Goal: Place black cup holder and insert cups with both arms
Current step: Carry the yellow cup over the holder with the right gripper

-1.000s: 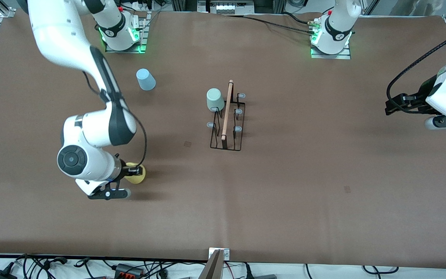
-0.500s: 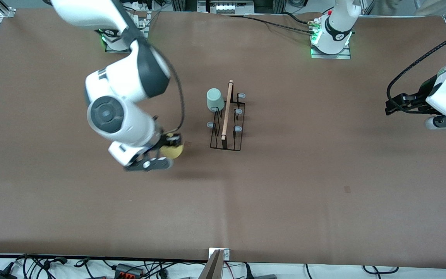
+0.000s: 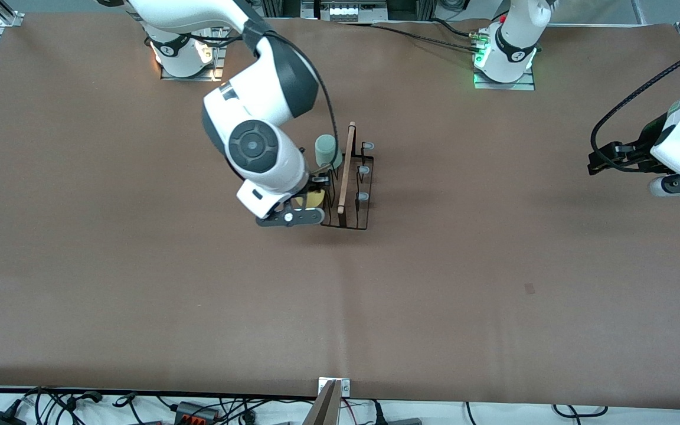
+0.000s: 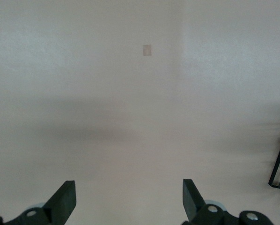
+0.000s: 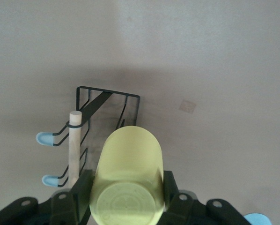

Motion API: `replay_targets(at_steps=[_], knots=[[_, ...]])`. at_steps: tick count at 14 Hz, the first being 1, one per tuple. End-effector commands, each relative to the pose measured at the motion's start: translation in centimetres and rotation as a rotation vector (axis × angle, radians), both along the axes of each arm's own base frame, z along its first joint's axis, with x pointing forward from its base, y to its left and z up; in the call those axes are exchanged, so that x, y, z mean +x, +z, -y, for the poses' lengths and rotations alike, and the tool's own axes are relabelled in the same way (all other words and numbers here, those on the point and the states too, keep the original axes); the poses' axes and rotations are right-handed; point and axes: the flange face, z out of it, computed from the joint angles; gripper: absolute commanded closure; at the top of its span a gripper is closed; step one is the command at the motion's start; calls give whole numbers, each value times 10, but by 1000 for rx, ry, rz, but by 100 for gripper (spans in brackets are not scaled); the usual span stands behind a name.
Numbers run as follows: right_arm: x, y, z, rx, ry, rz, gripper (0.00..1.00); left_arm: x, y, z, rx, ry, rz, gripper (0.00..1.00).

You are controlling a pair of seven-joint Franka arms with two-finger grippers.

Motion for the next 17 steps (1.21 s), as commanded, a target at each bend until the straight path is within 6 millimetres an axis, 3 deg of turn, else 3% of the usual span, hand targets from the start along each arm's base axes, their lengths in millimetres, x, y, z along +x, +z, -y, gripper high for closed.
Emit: replay_targets(at_steps=[1,12,17], knots=[[-9,-17,-15,-7,-2,-12,72,-6,8,0,-21,9,12,0],[-7,-51,-16,-8,-17,-11,71,-7,8,0,-21,10,9,0],[-16,-68,-29,-21,3,-21,71,-7,9,0,-21,9,12,0]])
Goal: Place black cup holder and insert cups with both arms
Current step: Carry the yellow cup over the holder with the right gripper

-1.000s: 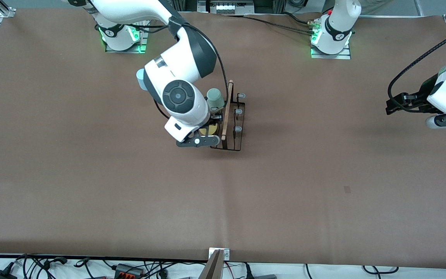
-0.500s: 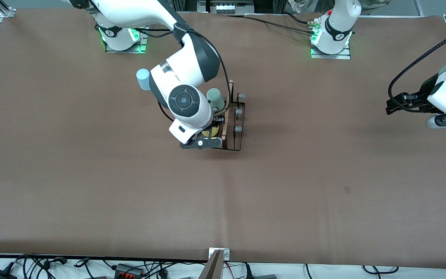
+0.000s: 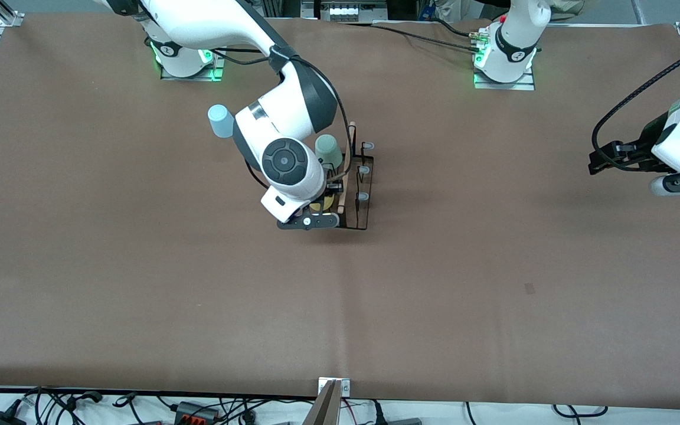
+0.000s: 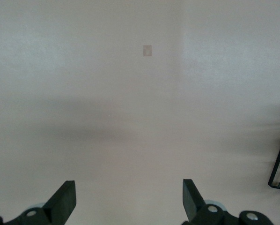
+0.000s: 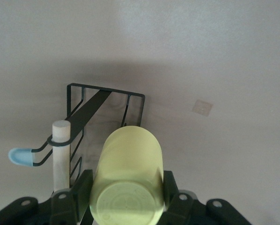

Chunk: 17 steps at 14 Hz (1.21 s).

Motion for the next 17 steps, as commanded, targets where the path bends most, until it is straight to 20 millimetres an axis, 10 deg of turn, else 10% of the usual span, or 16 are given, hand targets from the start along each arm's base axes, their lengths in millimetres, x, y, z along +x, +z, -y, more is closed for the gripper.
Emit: replay_targets(at_steps=[1,7,9,14,17], knots=[[-5,-8,-9,3,-5,-1,71,-6,7,1,-21,6,8,0],[-10,-28,-16,-15,11,-11,65,-7,7,-1,-21,8,5,0],[-10,-32,-16,-14,1,-11,0,-7,7,-2,-21,8,0,0],[-1,4,-6,-5,-54,24,0,-8,6,-3,-21,10,-3,0],[20,57,30,-3,-103,86,0,-8,6,-3,-21,10,-4,0]])
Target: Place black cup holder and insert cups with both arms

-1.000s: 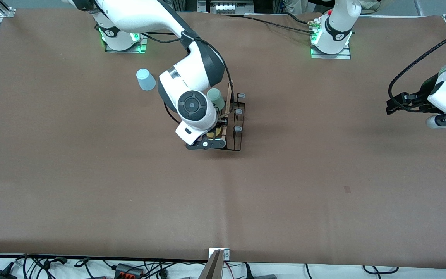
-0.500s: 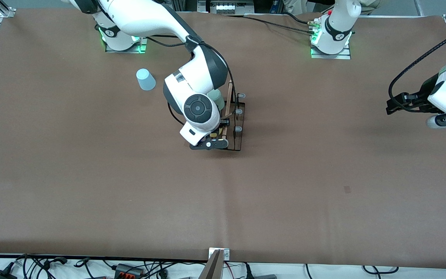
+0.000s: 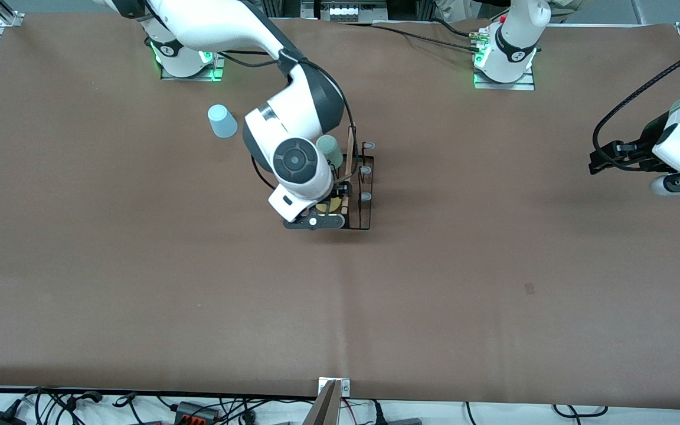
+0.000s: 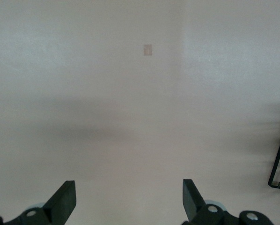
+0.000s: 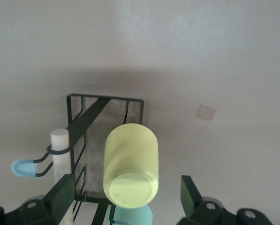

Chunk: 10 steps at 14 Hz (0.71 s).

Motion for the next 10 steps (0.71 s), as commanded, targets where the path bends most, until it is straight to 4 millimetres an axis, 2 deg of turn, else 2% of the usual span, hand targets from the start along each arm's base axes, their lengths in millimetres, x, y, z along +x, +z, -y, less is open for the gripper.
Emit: replay_targets(at_steps=[1,2,5,6,7,9,10], knots=[[23,50,48,-34,-66,62,0,-7,6,-1,-20,6,-1,0],[35,60,68,-57,-88,92,0,-7,7,-1,-21,6,2,0],[75,70,153,-114,-70,113,0,-7,7,0,-20,4,2,0],[83,80,176,-113,-46,113,0,-7,7,0,-21,5,2,0],[87,109,195,-86,-22,142,0,-7,7,0,-21,5,2,0],[94,124,232,-88,-42,128,0,-7,7,1,-21,3,2,0],[95,131,243,-89,-56,135,0,-7,7,1,-21,3,2,0]])
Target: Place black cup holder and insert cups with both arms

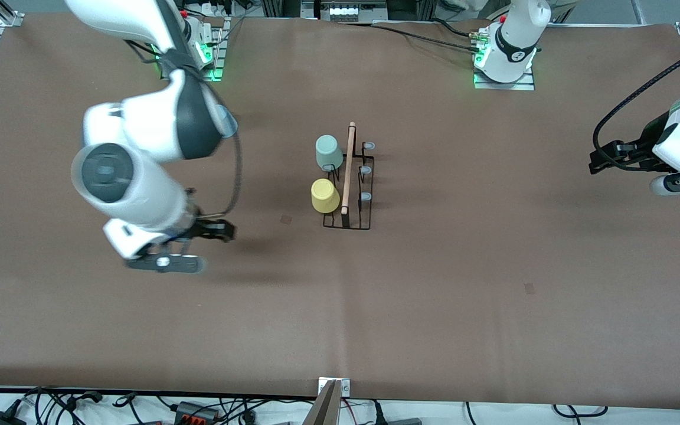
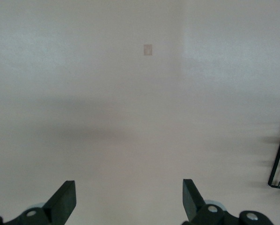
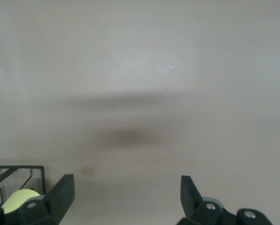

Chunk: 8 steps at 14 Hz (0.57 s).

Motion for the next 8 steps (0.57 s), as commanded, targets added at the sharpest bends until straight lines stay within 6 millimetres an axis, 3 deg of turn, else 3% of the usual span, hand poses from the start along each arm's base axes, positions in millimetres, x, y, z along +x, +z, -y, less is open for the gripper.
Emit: replay_targets(at_steps=[1,6,7,8], knots=[[-4,39,30,22,-12,18,0,-7,7,1,-21,3,1,0],[1,73,89,38,-24,55,0,-7,7,1,-21,3,3,0],[-2,94,116,67,-50,78,0,-7,7,1,-21,3,3,0],[-3,99,142,76,-54,79,0,-7,7,1,-21,2,3,0]])
